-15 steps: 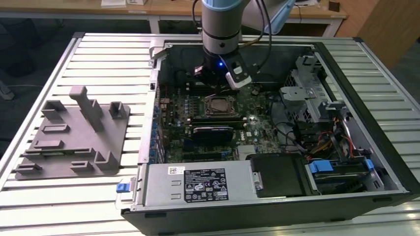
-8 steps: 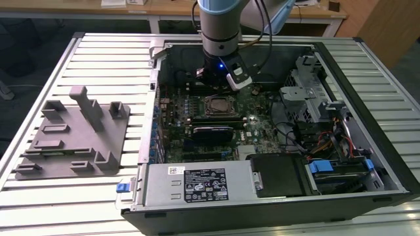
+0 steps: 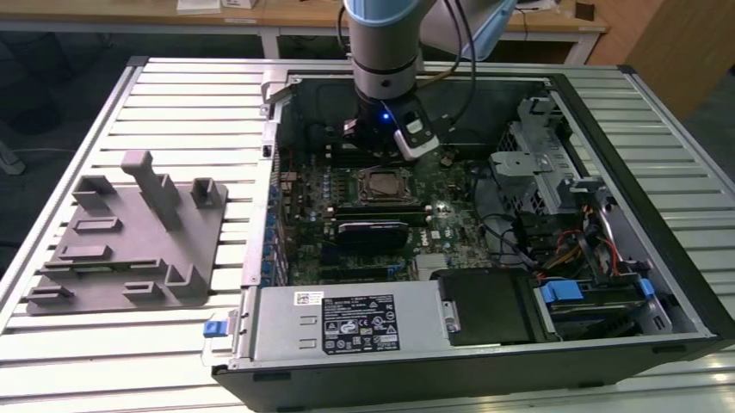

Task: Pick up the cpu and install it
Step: 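Install the first cpu locking lever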

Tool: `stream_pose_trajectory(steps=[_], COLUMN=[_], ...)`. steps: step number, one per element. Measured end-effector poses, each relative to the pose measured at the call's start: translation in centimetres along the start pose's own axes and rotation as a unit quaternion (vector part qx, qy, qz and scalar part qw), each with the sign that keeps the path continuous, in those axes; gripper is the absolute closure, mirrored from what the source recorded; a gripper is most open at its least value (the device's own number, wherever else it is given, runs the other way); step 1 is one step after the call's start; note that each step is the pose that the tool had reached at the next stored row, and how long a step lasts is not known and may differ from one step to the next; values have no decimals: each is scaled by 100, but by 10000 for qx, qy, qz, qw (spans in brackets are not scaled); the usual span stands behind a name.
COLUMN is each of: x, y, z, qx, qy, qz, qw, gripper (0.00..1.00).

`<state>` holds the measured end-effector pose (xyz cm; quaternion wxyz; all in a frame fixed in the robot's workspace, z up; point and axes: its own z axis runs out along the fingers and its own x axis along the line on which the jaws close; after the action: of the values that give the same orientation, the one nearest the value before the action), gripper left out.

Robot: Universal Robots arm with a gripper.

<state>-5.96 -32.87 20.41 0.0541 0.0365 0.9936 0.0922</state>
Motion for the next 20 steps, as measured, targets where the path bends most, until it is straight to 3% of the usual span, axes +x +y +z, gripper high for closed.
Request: stream_pose_trajectory(steps=[3,14,20], x=[16,64,72], y=[5,48,44], z=[7,22,37], qx=[15,28,32], qy=[-31,-59,-97], qz=[141,264,331], qw=[9999,9996,9994], gripper=[89,89,89])
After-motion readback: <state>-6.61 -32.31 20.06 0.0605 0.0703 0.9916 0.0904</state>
